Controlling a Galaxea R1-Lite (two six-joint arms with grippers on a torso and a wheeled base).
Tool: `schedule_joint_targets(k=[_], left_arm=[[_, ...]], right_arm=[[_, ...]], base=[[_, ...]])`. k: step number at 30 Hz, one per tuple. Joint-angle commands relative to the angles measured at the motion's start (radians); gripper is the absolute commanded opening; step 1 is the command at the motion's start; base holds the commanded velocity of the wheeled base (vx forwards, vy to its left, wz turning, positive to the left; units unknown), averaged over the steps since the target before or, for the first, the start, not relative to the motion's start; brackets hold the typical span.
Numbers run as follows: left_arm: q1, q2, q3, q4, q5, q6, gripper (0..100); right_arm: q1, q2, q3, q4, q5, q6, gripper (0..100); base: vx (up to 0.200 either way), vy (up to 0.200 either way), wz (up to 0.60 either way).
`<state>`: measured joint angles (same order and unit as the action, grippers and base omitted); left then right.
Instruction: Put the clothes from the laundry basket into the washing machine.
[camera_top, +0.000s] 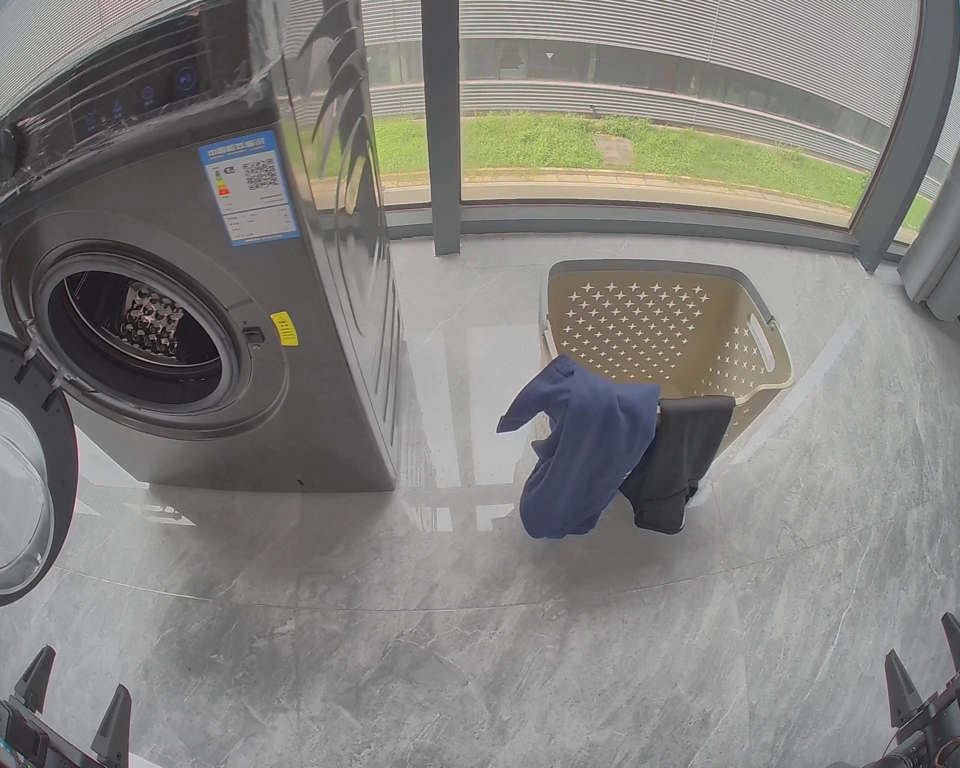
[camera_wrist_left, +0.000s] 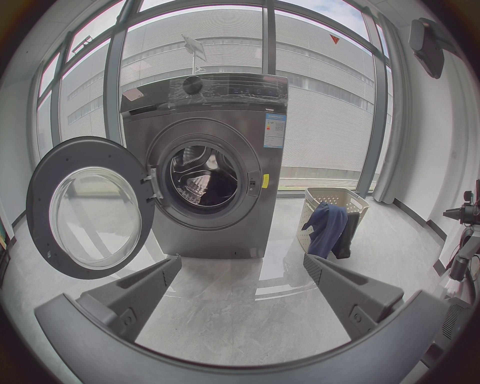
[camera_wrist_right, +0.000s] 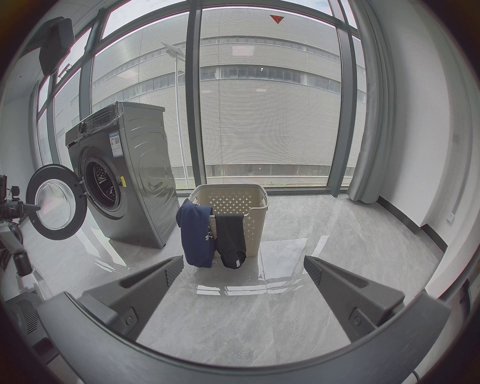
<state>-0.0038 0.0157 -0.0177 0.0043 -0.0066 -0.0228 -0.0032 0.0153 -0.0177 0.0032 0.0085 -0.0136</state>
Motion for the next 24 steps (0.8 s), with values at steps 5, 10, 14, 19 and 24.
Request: schedule_joint_targets(k=[5,10,14,19,24], left_arm=[[-0.002,-0.013,0.018,0.002,-0.003,-0.002,100],[-0.002,-0.013,0.018,0.002,-0.003,0.000,100],[-0.002,-0.013,0.018,0.002,-0.003,-0.002,100],[-0.002,-0.013,0.018,0.002,-0.003,-0.002,100],[-0.002,-0.013,0.018,0.000,0.000,0.001,100]], right_arm=[[0.000,-0.015,0.018,0.000,0.001,0.000,100],[0.000,-0.015,0.018,0.001,0.001,-0.002,100],[-0.006,-0.015,0.018,0.001,-0.001,-0.002,100],[-0.006,-0.015,0.018,0.000,-0.005,0.003,100],[-0.004,-0.015,0.018,0.000,-0.002,0.003,100]], base=[[0.000,-0.160,0.00],[0.000,0.000,0.00],[0.000,0.000,0.15],[0.000,0.000,0.60],[0.000,-0.080,0.00]])
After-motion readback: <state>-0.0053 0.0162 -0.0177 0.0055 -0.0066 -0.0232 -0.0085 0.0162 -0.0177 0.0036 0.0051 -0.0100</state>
